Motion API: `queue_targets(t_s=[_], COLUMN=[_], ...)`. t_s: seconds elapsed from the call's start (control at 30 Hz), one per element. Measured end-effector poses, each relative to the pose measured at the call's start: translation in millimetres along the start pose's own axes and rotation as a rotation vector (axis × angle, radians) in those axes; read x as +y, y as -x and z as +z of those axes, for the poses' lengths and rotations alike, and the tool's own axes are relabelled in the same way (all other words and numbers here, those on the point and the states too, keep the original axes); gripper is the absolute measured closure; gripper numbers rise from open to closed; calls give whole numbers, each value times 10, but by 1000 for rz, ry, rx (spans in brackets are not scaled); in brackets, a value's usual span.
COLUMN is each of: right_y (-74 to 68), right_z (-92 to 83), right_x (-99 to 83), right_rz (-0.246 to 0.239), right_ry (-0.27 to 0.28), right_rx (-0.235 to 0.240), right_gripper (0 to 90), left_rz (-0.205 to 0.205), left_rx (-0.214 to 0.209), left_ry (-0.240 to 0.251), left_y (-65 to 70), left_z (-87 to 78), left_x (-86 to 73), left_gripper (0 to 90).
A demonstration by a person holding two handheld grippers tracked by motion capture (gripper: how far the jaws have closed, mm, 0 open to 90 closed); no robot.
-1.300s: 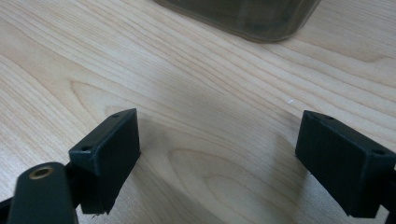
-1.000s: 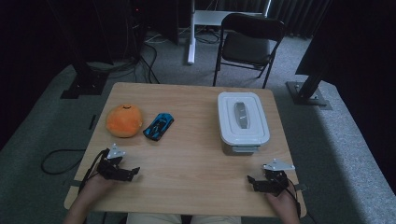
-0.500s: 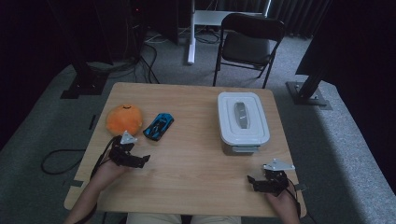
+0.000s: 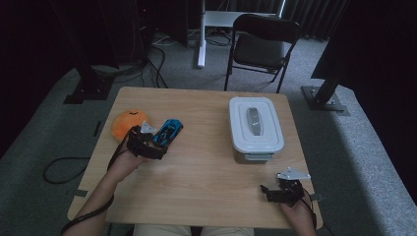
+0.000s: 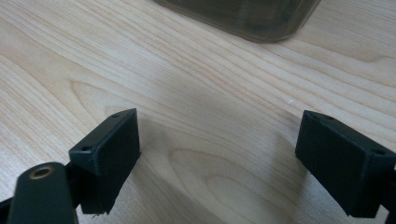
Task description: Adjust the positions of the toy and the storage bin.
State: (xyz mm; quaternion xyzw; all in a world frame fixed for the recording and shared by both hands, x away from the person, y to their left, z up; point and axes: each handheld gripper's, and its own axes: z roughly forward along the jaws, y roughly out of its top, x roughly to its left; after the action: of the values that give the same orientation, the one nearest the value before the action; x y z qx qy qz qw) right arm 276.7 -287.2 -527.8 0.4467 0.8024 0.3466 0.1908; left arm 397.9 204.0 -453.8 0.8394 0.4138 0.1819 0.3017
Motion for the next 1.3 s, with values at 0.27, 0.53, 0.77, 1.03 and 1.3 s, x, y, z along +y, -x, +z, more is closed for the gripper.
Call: queue_targets(t_s=[0.27, 0.53, 0.77, 1.03, 1.3], right_y=[0, 0, 0, -1, -1], right_z=[0, -1, -1, -6, -6], right_x=[0, -1, -1, -6, -6], right_rz=[0, 0, -1, 0, 0], right_ry=[0, 2, 2, 2, 2], right_rx=[0, 0, 0, 0, 0], right_gripper=[133, 137, 137, 139, 139], left_rz=[1, -71, -84, -87, -55], left_rx=[-6, -20, -35, 39, 51], left_ry=[-51, -122, -175, -200, -268], left_y=[-40, -178, -210, -250, -258], left_z=[248, 544, 721, 839, 941], left_x=[257, 437, 477, 546, 537], left_gripper=[50, 65, 65, 178, 179])
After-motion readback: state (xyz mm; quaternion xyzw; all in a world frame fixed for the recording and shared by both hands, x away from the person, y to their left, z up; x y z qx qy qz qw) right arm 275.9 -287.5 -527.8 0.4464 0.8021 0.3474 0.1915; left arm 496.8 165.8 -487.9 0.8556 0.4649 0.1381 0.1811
